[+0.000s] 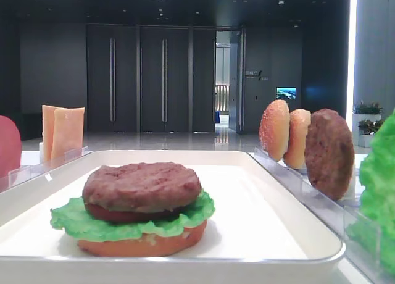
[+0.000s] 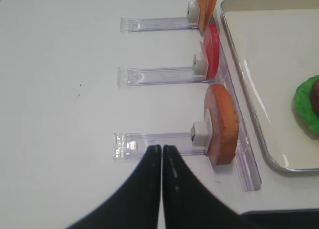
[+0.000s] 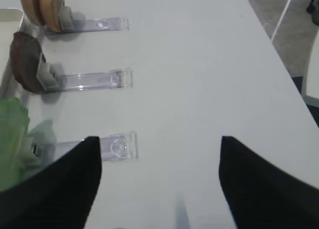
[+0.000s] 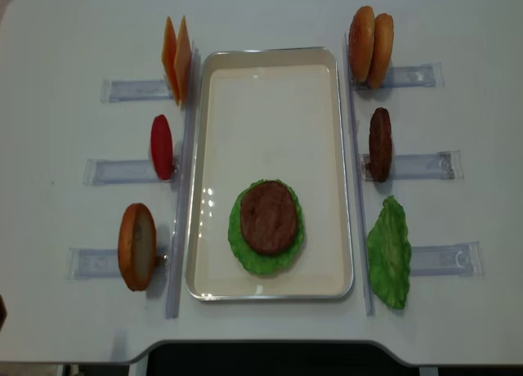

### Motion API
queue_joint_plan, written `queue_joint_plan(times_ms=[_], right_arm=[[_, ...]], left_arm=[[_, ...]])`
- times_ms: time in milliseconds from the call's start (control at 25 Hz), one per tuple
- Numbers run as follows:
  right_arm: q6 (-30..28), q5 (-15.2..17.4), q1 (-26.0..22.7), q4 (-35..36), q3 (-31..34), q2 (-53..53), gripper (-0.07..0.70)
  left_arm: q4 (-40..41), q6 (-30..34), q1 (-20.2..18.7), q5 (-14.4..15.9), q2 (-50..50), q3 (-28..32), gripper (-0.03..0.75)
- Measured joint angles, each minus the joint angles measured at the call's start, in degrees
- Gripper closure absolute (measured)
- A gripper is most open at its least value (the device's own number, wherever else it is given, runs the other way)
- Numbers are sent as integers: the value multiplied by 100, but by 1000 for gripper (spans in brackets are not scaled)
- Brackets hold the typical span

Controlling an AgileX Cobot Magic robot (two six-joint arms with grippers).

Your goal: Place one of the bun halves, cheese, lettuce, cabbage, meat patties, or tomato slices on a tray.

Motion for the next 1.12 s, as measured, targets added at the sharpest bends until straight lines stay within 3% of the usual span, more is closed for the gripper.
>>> queue_joint_plan(times_ms=[400, 1120], right_arm=[[-151, -214, 0, 193, 133, -13, 154], [-152, -219, 0, 199, 133, -13, 154]], left_arm=[[4, 0, 0, 0, 0, 0, 716], [4, -2, 0, 0, 0, 0, 716]])
